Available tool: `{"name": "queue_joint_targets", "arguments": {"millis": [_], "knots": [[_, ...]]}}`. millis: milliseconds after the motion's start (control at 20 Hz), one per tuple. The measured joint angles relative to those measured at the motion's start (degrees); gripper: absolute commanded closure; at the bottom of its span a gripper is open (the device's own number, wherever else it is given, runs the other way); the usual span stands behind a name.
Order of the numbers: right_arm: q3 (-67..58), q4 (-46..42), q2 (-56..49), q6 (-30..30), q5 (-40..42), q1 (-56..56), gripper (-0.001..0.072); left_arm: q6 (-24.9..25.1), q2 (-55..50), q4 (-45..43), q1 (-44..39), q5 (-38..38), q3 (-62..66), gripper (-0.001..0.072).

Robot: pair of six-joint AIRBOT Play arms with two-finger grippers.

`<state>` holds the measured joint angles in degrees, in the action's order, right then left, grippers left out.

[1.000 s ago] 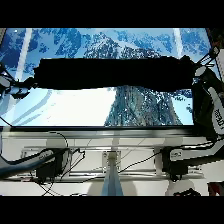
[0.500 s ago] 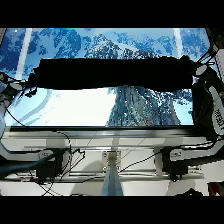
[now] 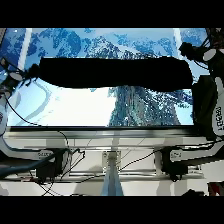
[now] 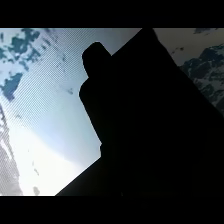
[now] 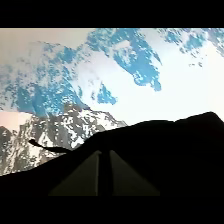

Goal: Fold the clothes and pants, and hang the long-sleeved shirts on hangers.

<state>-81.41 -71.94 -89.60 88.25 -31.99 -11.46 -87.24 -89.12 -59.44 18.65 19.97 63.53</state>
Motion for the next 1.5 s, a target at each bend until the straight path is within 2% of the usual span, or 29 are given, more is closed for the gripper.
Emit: {"name": "queue_joint_targets", "arguments": {"millis": [300, 450, 750, 1000, 1300, 1500], "knots": [[-5.38, 0.04, -0.33, -1.92, -2.64, 10.67, 0.0694, 3.98, 7.13, -6.82, -0.46, 25.59, 16.76, 0.0697], [-6.01, 0.07, -1.64, -2.08, -2.54, 17.86, 0.0695, 4.90, 12.39, -7.89, -1.18, 32.79, 20.15, 0.0696], [-6.93, 4.61, -7.63, 0.00, -1.22, 34.56, 0.0695, 5.49, 22.40, -8.26, -3.19, 37.68, 21.86, 0.0695], [-13.09, 9.22, -14.05, 1.73, -1.11, 48.28, 0.0695, 5.64, 27.54, -7.80, -3.58, 40.87, 22.08, 0.0695], [-17.99, 11.04, -18.10, 3.30, -2.80, 62.07, 0.0694, 5.64, 27.15, -8.09, -3.67, 41.77, 22.08, 0.0695], [-18.62, 7.52, -18.32, 3.52, -4.11, 63.84, 0.0694, 5.64, 24.09, -7.72, -5.16, 42.05, 22.08, 0.0695]]}}
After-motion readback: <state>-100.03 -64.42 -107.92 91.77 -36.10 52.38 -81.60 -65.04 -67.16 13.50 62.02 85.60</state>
